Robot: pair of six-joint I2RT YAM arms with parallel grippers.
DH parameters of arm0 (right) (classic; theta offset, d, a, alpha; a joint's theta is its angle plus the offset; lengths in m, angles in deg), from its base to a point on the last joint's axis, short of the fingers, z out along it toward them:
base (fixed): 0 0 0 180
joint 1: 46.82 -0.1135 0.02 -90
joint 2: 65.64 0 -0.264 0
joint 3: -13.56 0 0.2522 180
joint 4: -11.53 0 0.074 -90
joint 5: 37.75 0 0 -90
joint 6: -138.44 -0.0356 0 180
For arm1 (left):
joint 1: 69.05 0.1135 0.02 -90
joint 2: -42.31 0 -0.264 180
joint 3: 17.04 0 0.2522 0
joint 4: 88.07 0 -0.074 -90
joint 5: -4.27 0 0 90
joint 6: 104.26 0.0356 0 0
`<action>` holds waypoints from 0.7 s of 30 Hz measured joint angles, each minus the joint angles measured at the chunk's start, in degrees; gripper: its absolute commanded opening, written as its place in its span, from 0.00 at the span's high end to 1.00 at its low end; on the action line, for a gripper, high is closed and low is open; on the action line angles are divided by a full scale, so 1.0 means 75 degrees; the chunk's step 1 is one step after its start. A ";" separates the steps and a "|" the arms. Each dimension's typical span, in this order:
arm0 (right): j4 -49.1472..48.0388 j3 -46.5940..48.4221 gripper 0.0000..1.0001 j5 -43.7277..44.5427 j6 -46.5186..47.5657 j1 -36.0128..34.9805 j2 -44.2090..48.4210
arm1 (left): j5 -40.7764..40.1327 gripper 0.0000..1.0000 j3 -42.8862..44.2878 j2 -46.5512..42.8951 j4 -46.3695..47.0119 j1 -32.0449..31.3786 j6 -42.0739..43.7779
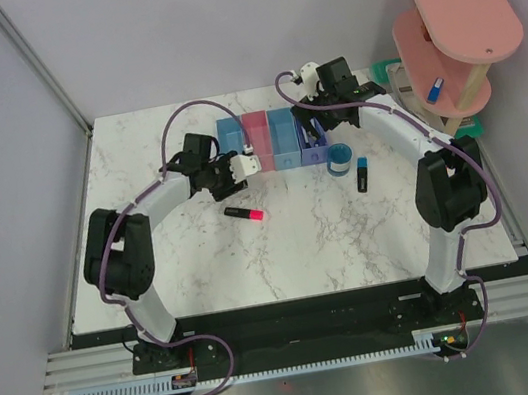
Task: Sort the stationery into containers
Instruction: Pick up the stationery from the center of the board.
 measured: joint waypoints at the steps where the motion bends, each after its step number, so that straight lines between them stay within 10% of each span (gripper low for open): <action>1: 0.0000 0.0000 0.02 -0.0003 0.0000 0.0000 0.0000 | 0.0000 0.41 0.0015 0.0026 0.0000 0.0000 0.0012; 21: 0.0015 0.0009 0.02 -0.0093 -0.0032 0.0000 0.0015 | -0.0006 0.43 0.0192 0.0318 0.0044 0.0006 0.0122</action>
